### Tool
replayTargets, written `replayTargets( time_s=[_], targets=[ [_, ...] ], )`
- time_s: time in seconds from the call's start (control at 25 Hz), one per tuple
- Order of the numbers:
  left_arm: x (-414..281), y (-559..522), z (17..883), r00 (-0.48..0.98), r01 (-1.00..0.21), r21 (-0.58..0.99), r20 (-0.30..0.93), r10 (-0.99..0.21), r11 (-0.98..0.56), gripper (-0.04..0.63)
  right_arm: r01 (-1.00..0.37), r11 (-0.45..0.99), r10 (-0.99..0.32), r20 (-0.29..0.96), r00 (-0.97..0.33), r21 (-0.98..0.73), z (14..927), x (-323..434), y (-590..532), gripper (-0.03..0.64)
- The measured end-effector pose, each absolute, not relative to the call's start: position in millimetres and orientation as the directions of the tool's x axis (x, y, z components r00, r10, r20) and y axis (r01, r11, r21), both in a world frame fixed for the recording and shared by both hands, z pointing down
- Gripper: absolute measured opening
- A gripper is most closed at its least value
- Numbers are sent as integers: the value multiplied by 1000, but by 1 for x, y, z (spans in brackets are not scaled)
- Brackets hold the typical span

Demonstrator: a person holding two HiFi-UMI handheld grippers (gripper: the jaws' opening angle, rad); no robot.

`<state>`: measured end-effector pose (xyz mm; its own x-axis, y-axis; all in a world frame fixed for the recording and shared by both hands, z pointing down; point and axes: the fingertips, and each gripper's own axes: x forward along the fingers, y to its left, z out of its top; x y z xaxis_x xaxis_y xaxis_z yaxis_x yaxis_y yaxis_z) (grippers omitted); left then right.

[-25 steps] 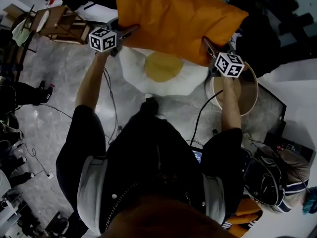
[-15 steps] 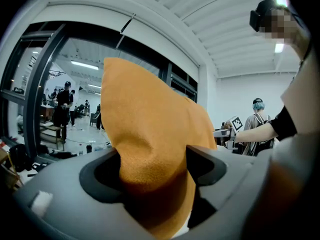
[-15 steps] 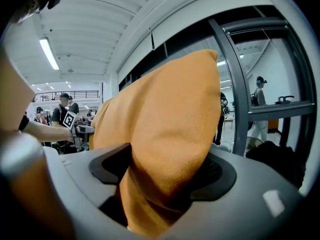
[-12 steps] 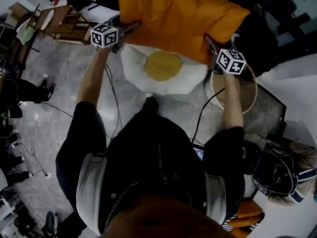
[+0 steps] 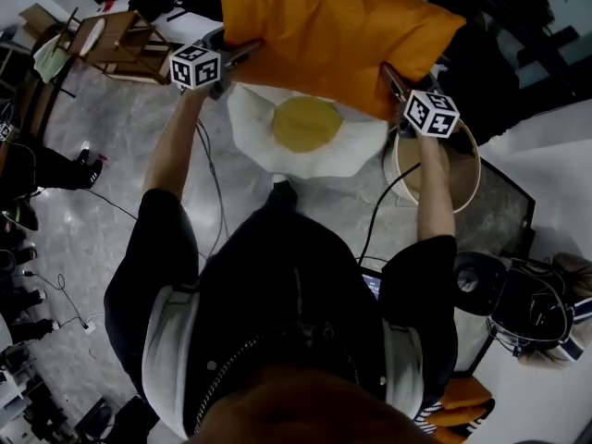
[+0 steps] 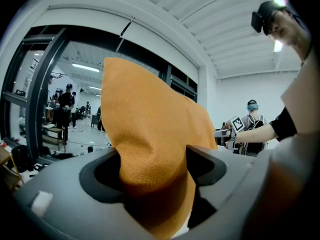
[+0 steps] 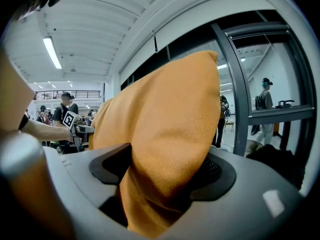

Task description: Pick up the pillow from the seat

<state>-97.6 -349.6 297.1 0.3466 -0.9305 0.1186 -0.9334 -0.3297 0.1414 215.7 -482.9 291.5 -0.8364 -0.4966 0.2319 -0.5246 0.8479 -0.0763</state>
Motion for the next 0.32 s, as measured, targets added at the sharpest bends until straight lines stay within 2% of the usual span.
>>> replayTargets(
  time_s=[0.32],
  targets=[
    [-96,-342,293,353,-932,127,114,-928,-339,374,-530,845,-504,223,-834,-75,290,219,-472,365]
  ],
)
